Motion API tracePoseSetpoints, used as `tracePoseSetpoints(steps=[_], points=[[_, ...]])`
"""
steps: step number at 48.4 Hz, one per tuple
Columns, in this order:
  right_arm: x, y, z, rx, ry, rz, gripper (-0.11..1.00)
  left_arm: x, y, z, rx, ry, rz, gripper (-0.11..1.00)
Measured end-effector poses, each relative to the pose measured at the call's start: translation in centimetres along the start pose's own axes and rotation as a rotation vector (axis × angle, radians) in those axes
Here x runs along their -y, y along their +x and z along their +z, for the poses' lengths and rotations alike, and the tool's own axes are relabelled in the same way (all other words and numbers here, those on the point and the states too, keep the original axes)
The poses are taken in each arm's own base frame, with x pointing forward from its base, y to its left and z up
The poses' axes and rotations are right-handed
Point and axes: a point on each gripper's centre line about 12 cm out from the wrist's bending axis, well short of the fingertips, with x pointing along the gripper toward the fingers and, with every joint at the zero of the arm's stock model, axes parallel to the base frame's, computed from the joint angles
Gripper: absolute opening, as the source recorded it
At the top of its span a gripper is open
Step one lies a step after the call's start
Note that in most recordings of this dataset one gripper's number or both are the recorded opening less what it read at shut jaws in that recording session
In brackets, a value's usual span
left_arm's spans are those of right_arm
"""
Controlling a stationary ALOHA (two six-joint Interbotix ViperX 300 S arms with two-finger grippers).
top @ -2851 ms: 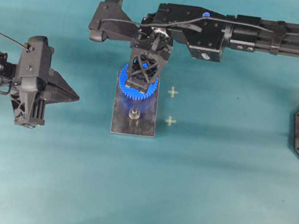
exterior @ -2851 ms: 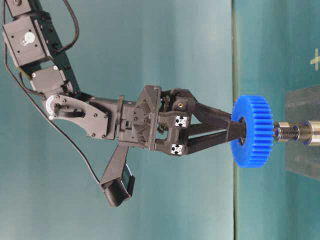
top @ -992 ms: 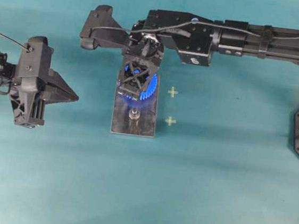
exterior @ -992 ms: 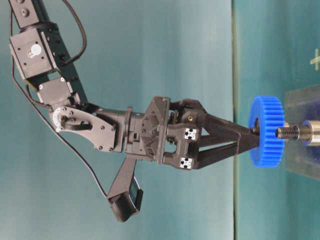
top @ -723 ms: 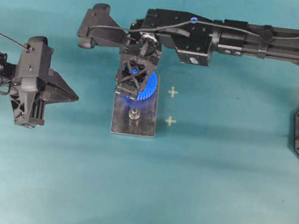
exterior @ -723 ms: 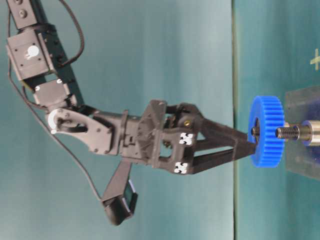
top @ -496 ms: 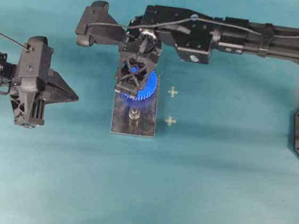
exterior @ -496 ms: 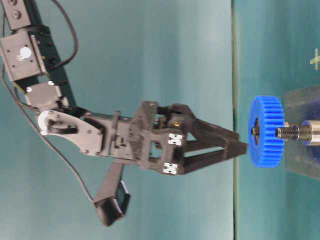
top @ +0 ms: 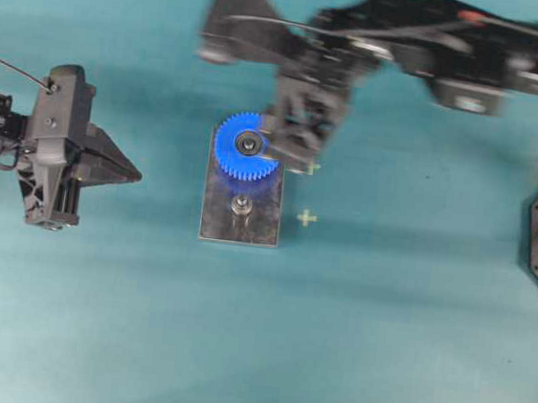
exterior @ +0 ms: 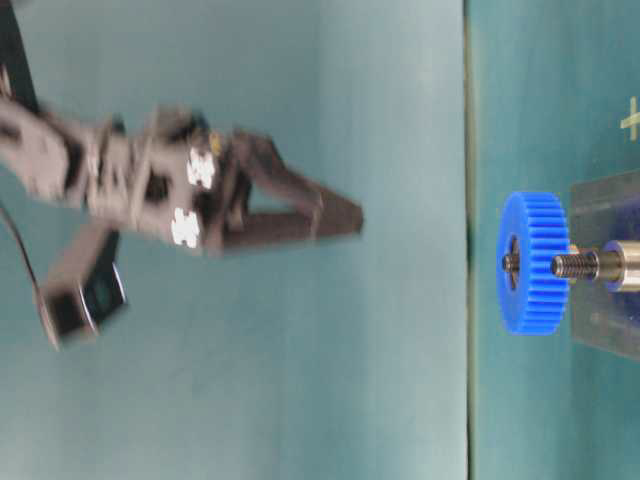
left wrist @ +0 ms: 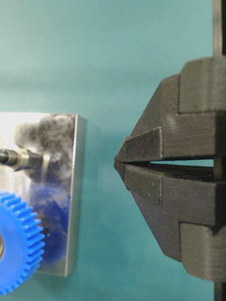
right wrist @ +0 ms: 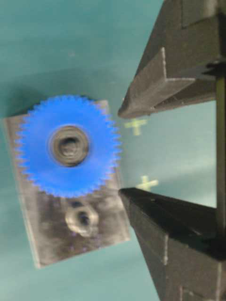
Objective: Fit the large gear onto the shaft.
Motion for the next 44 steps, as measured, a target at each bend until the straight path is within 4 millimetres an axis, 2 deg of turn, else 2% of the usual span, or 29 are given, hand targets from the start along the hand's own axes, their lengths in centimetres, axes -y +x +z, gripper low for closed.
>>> tracePoseSetpoints(steps=[21,35,44], points=[[0.2,-1.8,-6.0,0.227,-0.004,0.000,0.65,0.0,-0.9,0.8,0.051,0.009,-0.002,0.00],[-1.2,-0.7,-9.8,0.298,-0.048,0.024,0.65,0.1,-1.2,1.7,0.205,0.012,-0.011,0.00],[-1.7,-0.5,-11.4,0.381,-0.067,0.037,0.65,0.1,-1.2,1.6,0.216,0.012,-0.012,0.00]])
